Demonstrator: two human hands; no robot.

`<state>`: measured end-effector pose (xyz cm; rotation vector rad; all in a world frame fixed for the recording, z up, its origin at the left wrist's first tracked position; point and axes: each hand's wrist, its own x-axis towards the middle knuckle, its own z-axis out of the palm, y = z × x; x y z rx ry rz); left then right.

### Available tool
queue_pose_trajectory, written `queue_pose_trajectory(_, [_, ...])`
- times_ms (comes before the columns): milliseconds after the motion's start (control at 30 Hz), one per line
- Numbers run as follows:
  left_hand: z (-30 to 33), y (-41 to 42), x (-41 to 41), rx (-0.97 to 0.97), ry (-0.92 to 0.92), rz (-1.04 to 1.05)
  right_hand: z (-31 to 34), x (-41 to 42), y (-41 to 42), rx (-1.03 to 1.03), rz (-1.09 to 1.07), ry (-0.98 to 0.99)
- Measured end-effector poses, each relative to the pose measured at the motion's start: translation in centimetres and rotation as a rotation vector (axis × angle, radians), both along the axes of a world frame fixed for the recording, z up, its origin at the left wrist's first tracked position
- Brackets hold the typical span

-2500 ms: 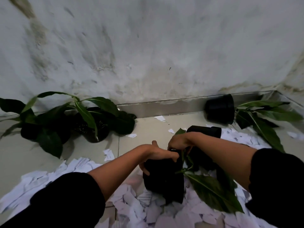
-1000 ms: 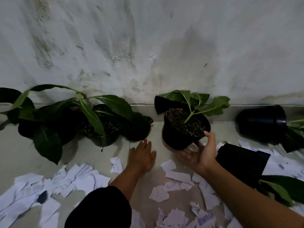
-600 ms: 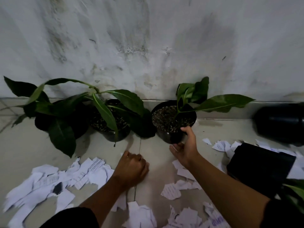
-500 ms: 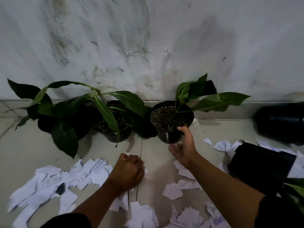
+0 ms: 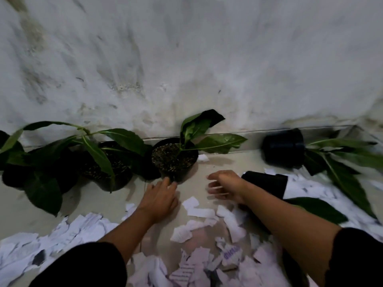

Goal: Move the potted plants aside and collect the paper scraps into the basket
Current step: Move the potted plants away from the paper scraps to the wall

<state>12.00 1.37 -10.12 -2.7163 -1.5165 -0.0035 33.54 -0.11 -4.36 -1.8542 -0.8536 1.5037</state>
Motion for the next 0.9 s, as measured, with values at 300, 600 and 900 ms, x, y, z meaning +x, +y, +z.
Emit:
queue_pose_trajectory(300, [4.7,-2.4,12.4,-0.234,-0.270,-0.026,5.3,8.6,-3.2,0.210,-0.236,-0.049])
queue_pose_trajectory(600, [4.5,-4.0,18.9,-0.796,-0.563,0.101,5.2,11.6,-4.0,0.281,-0.464,0.044])
queue_pose_trajectory(900, [4.0,-4.7,19.7,-0.699,-0.815,0.298,4.9,13.3,-6.5,0.242,-0.451,0.009])
